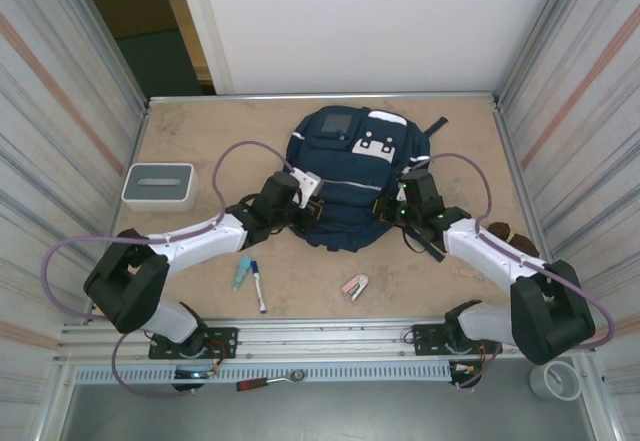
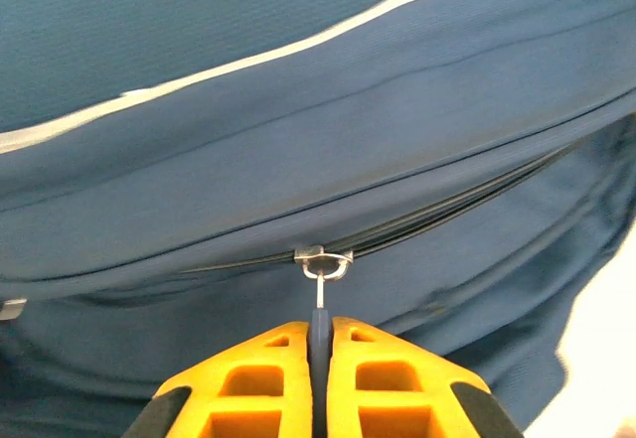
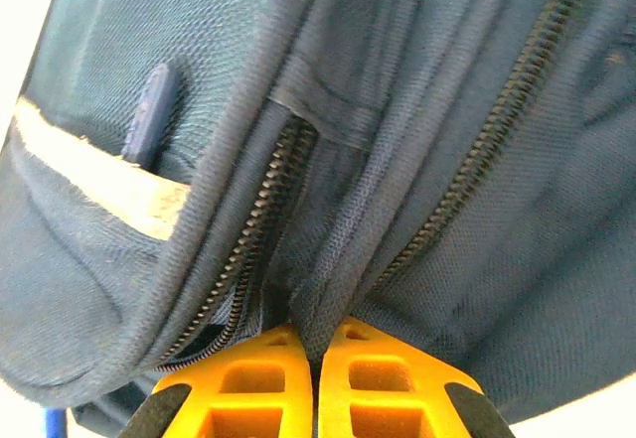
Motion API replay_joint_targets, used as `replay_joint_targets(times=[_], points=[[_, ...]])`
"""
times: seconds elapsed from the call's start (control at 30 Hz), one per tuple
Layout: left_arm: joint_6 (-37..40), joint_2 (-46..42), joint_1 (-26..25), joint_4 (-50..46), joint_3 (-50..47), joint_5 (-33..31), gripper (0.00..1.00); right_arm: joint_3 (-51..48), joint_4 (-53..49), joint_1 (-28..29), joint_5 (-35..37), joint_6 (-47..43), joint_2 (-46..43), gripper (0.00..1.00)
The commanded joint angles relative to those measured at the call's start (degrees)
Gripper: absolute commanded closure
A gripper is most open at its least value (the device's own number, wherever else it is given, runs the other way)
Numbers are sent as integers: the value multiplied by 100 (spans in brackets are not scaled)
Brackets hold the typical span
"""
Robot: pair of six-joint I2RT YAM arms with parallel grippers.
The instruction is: Pack the student bag
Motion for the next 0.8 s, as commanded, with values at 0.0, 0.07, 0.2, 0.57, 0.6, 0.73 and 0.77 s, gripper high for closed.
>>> replay_joint_targets(times=[0.0, 0.07, 0.2, 0.57, 0.6, 0.73, 0.77], points=[[101, -386, 159, -347, -104, -348, 100, 27, -233, -369, 352, -454, -189, 100], [64, -430, 152, -350, -119, -232, 100, 129, -285, -527, 151, -561, -113, 100], [61, -478, 16, -396, -69, -205, 100, 507, -490, -806, -297, -851, 272, 100], [-93, -307, -848, -160, 264, 45, 100, 1448, -650, -1176, -622, -1316, 1429, 100], [-108, -201, -913, -131, 350, 54, 100, 1583, -641, -1203, -662, -1319, 1580, 99], [-165, 215, -974, -139, 673, 56, 100, 2251, -968, -1250, -759, -1322, 2048, 88], [-164, 306, -974, -136, 742, -10, 100, 2318, -1022, -1250, -757, -1319, 2023, 84]])
